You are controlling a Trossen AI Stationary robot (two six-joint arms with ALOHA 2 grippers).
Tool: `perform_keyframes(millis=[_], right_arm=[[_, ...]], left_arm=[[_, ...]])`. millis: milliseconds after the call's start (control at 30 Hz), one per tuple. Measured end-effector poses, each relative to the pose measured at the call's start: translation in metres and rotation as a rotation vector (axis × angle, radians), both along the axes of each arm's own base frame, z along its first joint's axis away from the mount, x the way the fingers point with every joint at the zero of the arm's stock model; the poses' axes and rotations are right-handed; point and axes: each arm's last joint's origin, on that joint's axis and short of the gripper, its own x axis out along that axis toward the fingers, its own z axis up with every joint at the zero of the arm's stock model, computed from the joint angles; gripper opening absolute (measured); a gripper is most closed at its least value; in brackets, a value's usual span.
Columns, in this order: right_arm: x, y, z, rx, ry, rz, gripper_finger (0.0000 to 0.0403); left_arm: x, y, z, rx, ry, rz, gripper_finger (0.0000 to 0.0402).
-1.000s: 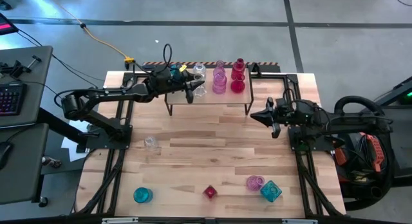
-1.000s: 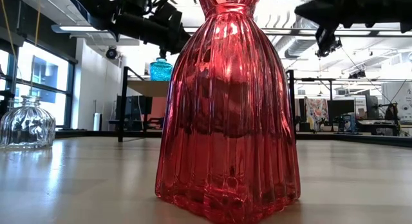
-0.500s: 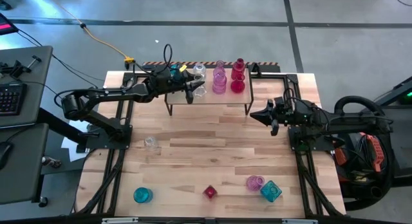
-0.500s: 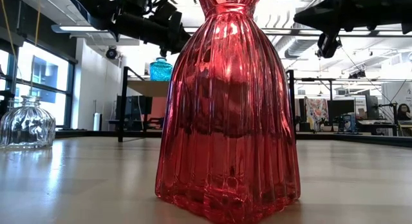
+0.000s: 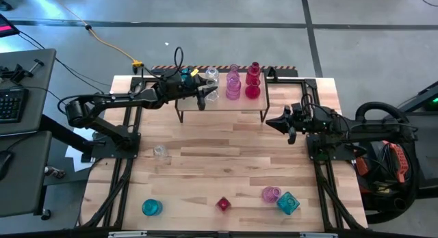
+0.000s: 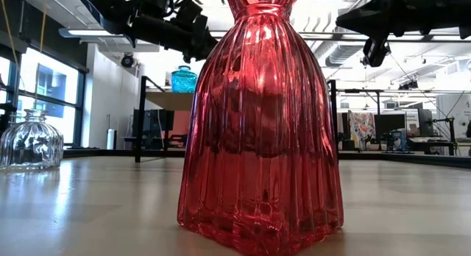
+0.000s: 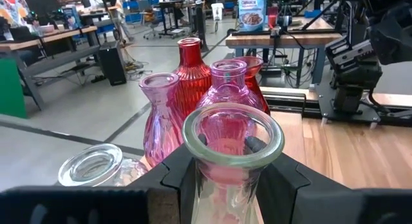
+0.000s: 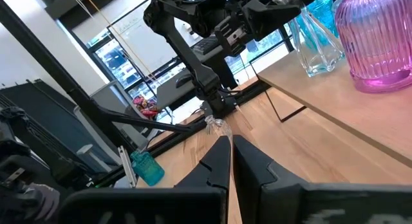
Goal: Sort vases onto shelf
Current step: Put the right transparent vase on the shelf aligned with the other transparent vase
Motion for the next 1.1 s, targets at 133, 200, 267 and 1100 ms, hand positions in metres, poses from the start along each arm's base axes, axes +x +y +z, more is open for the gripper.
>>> perform_keyframes(millis=[133,200,267,1100], right_arm=[[0.0,0.0,0.0,0.0,0.0,0.0,0.0001],[0.0,0.0,0.0,0.0,0.0,0.0,0.0001],[0.0,0.0,0.0,0.0,0.0,0.0,0.0001],[0.0,0.0,0.0,0.0,0.0,0.0,0.0001]], left_arm=[[0.0005,-0.001,0.0004,0.003,-0.004,-0.004,0.0113],[0.001,-0.0019,0.0007,0.006,-0.005,-0.007,0.0113],[0.0013,-0.0025,0.0006,0.003,-0.006,-0.009,0.0113],[0.0073,0.0009,-0.0037,-0.003,0.012,-0.004,0.0113]])
